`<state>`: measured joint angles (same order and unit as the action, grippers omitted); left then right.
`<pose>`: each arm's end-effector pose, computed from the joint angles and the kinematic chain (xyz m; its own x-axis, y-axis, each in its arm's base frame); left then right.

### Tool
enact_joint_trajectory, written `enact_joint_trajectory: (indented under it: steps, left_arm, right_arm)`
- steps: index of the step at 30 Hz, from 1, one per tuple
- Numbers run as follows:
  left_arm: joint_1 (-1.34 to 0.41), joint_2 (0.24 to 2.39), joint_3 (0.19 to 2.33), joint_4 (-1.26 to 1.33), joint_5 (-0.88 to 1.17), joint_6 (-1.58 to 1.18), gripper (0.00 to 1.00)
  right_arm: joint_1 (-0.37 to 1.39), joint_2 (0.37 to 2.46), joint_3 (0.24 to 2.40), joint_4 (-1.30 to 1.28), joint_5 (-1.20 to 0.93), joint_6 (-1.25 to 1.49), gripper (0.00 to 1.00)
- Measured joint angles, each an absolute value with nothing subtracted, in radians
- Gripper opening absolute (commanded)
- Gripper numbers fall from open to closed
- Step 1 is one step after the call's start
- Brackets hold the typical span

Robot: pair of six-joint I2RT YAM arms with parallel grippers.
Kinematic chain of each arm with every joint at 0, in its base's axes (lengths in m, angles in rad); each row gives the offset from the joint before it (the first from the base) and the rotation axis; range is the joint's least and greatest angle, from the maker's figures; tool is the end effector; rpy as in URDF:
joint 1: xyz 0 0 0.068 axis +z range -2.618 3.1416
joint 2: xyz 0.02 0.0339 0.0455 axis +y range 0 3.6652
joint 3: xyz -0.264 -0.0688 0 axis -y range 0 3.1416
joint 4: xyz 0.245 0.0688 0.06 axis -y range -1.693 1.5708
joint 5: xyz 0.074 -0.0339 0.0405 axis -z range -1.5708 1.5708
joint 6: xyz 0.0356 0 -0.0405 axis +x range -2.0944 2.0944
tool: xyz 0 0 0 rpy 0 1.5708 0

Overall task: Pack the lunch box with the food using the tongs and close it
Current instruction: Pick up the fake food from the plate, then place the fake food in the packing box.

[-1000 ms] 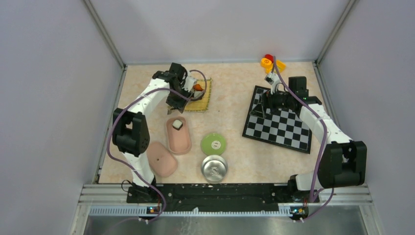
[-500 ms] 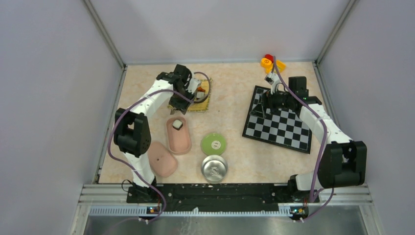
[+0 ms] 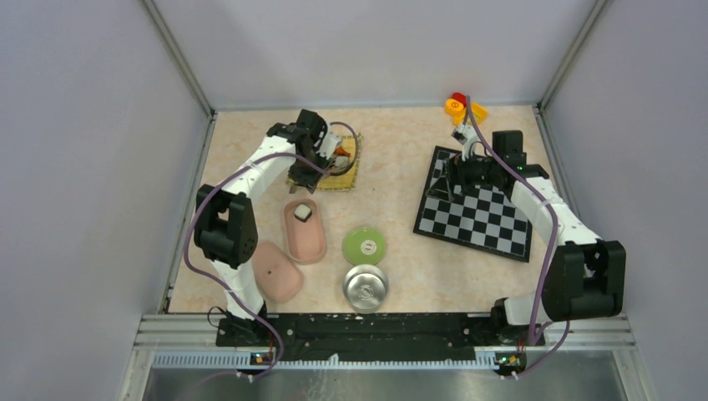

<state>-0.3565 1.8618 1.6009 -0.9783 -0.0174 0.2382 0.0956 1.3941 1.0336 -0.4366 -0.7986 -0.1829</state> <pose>0.3597 -0.1333 0.2575 -0.7800 0.5422 -0.3125 0.5430 0.8346 0.0928 0.2893 0.0534 0.2724 -0.5974 -0.1848 -0.7803 -0.6850 0.6235 0.3768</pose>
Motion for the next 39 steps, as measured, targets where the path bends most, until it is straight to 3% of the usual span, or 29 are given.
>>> enact_joint_trajectory:
  steps: [8, 18, 24, 32, 39]
  left_arm:
    - [-0.354, 1.861, 1.601, -0.973, -0.024, 0.234, 0.21]
    - [-0.320, 1.720, 1.566, -0.990, 0.016, 0.287, 0.16]
    - [-0.266, 1.581, 1.507, -1.029, 0.089, 0.418, 0.14]
    - [-0.042, 1.255, 1.308, -1.117, 0.165, 0.763, 0.15]
    - [-0.028, 1.048, 1.168, -1.210, 0.179, 0.990, 0.18]
  right_arm:
    - [0.096, 1.394, 1.034, -0.437, -0.799, -0.183, 0.85]
    - [0.095, 1.394, 1.034, -0.437, -0.799, -0.183, 0.85]
    - [0.095, 1.394, 1.034, -0.437, -0.804, -0.183, 0.85]
    - [0.095, 1.394, 1.034, -0.437, -0.813, -0.183, 0.85]
    - [0.094, 1.394, 1.033, -0.437, -0.815, -0.183, 0.85]
